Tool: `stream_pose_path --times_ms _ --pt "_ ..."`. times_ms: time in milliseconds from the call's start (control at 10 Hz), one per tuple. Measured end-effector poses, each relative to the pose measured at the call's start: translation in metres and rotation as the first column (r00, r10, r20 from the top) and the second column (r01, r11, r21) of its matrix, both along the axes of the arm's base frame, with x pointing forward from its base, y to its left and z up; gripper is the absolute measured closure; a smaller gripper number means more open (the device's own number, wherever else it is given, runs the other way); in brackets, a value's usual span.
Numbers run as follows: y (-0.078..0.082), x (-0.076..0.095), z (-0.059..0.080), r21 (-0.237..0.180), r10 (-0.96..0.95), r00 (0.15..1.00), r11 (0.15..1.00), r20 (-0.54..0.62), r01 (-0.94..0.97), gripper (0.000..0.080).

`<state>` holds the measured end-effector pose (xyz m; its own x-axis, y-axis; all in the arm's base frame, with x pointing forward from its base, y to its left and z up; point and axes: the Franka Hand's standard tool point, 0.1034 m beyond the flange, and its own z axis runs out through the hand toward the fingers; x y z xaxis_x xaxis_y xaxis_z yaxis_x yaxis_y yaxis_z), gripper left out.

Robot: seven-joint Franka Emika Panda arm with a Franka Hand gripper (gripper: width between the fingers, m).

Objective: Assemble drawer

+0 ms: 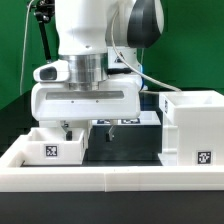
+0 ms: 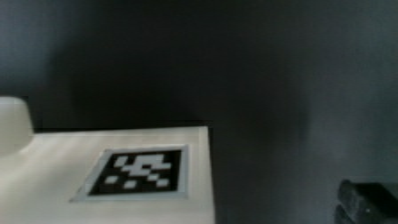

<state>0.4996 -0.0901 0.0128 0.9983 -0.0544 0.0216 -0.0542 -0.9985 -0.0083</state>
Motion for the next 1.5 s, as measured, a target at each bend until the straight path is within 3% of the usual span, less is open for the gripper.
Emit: stream_pose_path --times_ms 600,1500 --pt "0.001 -0.007 -0.008 -0.004 0.025 1.000 1.000 -0.004 -0.025 0.0151" --pt "-0.002 -0.012 -0.009 -0.006 0.204 0.979 0.979 -0.008 -0.204 0.0151"
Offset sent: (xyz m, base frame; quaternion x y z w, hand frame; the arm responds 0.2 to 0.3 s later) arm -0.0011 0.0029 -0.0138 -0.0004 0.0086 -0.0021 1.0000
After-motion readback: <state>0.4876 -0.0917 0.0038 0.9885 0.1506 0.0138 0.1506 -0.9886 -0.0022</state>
